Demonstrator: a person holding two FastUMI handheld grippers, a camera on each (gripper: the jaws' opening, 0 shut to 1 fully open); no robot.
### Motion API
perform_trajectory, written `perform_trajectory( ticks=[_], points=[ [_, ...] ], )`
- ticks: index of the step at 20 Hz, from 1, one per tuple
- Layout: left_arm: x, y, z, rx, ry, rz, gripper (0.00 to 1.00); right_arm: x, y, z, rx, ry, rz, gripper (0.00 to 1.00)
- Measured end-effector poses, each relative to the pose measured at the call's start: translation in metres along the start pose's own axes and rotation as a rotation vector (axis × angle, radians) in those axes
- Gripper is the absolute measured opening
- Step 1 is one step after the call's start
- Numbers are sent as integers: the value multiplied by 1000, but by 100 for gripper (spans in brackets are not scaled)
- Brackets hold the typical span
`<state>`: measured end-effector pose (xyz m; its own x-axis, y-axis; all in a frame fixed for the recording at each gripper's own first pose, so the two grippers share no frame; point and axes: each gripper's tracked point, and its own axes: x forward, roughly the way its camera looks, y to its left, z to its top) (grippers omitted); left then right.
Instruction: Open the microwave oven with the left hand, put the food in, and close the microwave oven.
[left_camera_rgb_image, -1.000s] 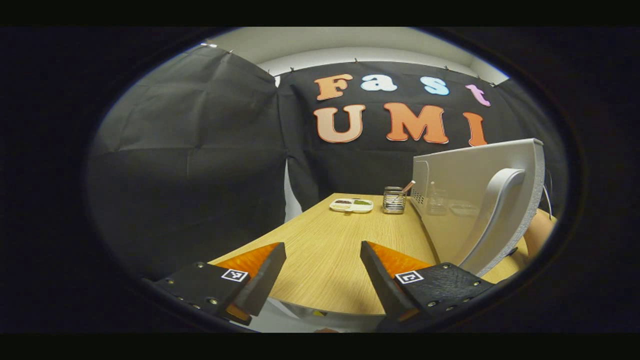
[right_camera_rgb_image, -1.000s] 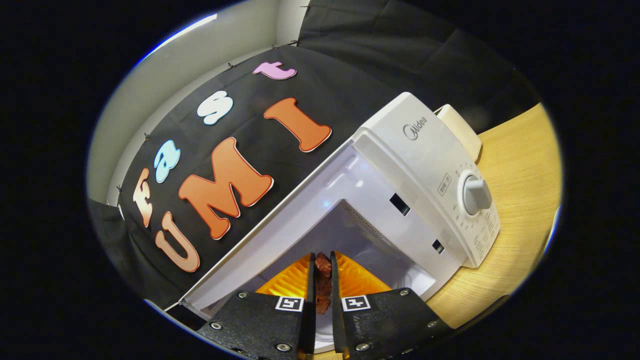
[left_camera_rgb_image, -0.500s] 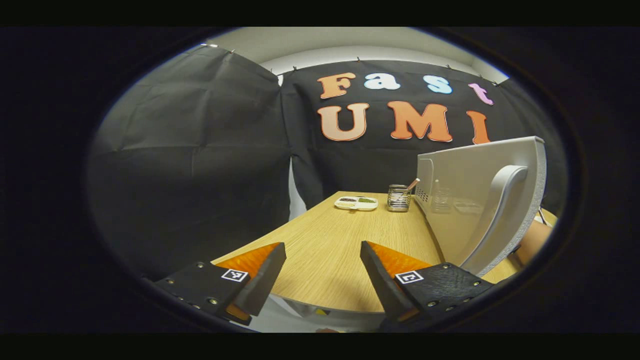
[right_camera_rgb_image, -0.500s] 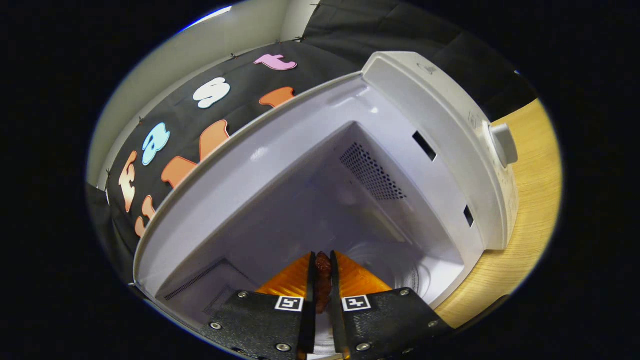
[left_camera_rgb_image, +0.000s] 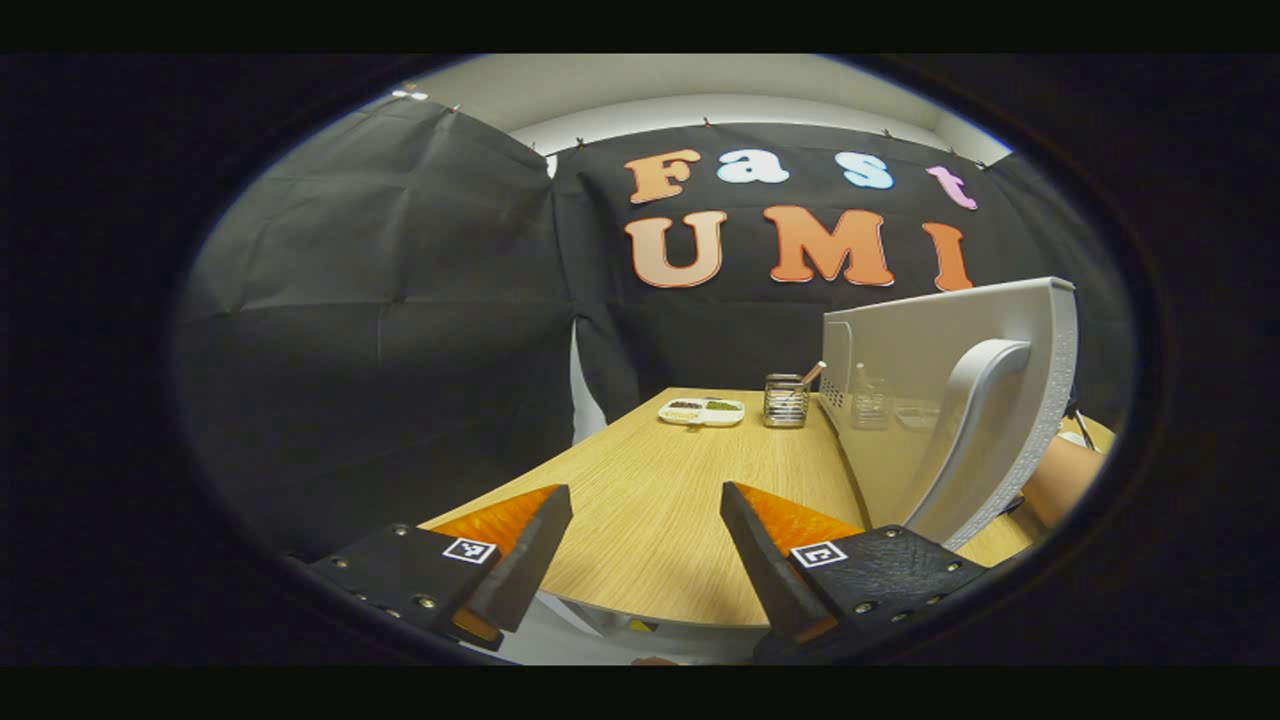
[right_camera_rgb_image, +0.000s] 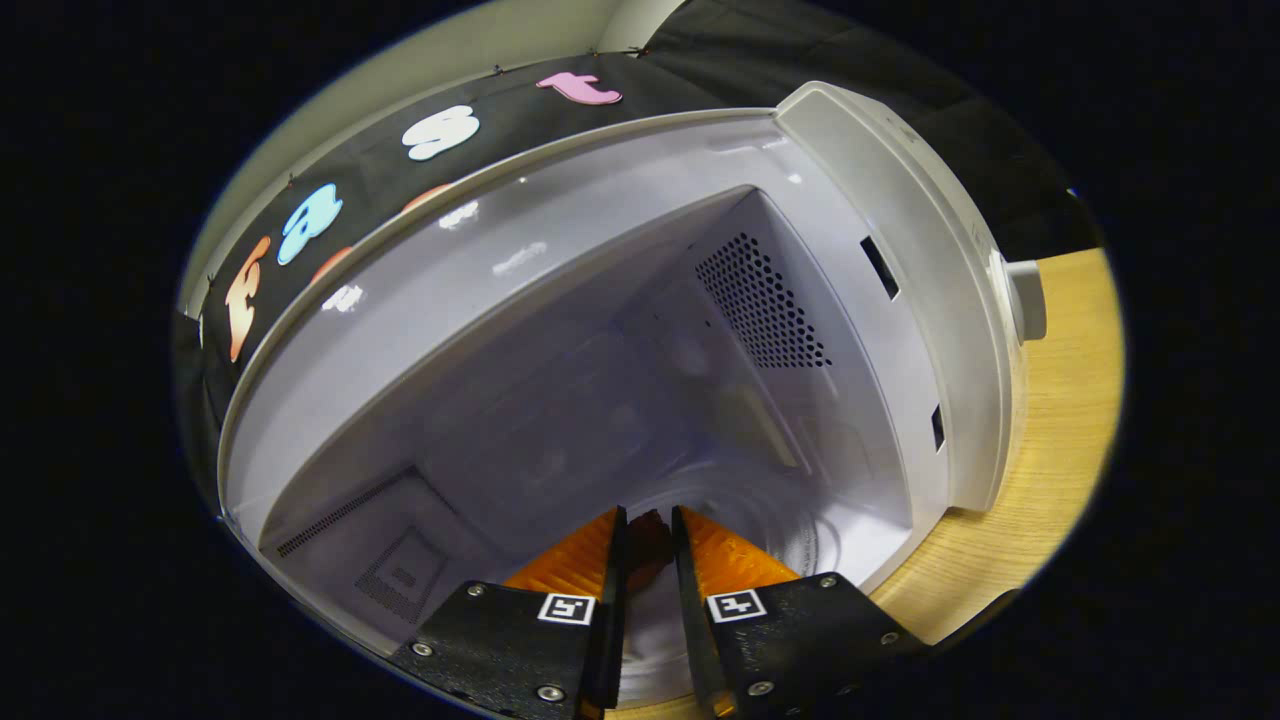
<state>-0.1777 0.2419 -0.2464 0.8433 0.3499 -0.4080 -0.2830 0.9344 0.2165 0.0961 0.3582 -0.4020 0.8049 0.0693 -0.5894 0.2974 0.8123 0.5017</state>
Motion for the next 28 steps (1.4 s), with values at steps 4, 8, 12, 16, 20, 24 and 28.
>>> perform_trajectory(
  ticks=[4, 8, 12, 16, 20, 24, 28],
  points=[
    [-4, -10, 6, 8, -15, -14, 90, -14, -6, 0, -34, 78, 56, 45],
    [-7, -24, 12, 15, -24, -33, 90, -29, -11, 23, -126, 48, 93, 56],
    [-7, -40, 18, 21, -29, -70, 90, -60, -20, 43, -231, 36, 153, 68],
    [-7, -56, 18, 16, -23, -106, 90, -97, -33, 75, -333, -12, 248, 78],
    [-9, -67, 21, 19, -24, -110, 88, -125, -62, 103, -289, -8, 294, 84],
    [-16, -98, 21, 41, -26, -173, 89, -144, -90, 125, -195, 11, 327, 85],
    [-21, -151, 18, 37, -21, -295, 88, -165, -124, 142, -190, 30, 360, 85]
  ],
)
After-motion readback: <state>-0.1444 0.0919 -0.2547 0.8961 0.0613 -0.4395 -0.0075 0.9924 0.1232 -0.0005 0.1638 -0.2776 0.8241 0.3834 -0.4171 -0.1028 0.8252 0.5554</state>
